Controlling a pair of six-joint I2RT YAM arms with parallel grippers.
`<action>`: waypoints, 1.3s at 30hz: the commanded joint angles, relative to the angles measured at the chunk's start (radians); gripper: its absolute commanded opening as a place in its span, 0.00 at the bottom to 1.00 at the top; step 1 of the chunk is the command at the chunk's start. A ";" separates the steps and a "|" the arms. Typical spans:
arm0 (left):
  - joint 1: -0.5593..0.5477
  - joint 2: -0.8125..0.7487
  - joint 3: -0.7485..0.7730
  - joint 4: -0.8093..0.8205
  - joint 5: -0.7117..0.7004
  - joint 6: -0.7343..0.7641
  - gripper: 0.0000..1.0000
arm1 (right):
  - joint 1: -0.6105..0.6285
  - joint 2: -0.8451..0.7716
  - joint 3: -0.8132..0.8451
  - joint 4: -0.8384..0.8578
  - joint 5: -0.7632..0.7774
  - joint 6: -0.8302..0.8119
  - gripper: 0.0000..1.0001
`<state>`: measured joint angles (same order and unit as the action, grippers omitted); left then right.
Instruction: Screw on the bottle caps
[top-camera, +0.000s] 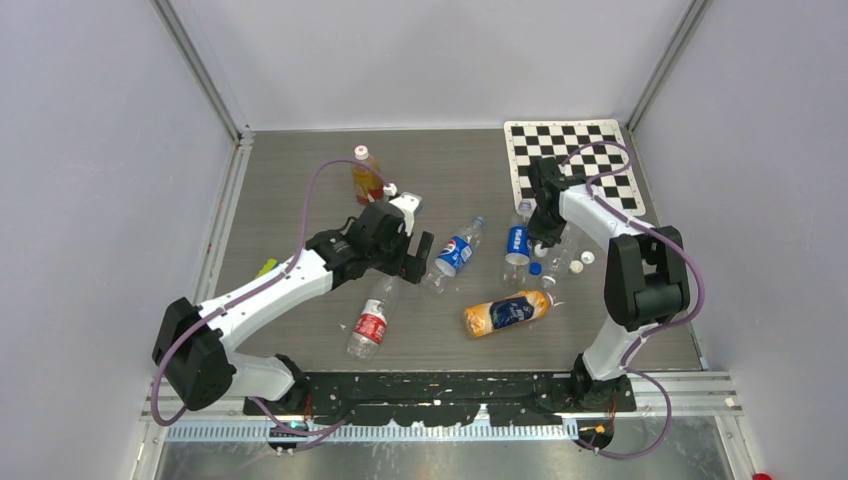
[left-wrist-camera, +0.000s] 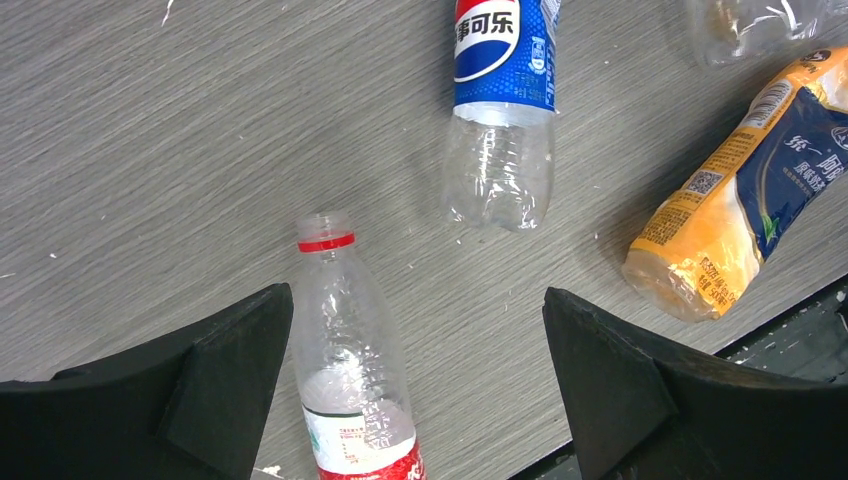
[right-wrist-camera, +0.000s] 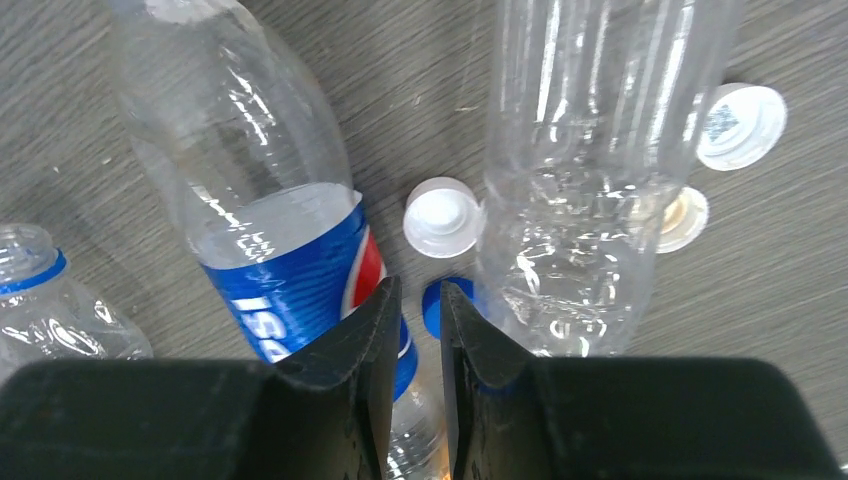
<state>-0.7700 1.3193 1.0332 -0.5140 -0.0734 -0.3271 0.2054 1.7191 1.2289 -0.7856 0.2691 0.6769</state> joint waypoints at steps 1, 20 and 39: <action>0.006 -0.029 -0.006 0.003 -0.013 0.020 1.00 | 0.018 0.006 0.038 0.031 -0.042 -0.018 0.29; 0.008 -0.056 -0.017 -0.006 -0.018 0.014 1.00 | 0.019 0.151 0.049 0.088 0.021 -0.022 0.33; 0.008 -0.307 -0.203 0.352 0.150 -0.027 1.00 | 0.023 -0.271 -0.105 0.211 -0.302 -0.005 0.02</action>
<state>-0.7670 1.0737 0.8642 -0.3553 -0.0032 -0.3290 0.2230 1.6146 1.1790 -0.6678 0.1310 0.6495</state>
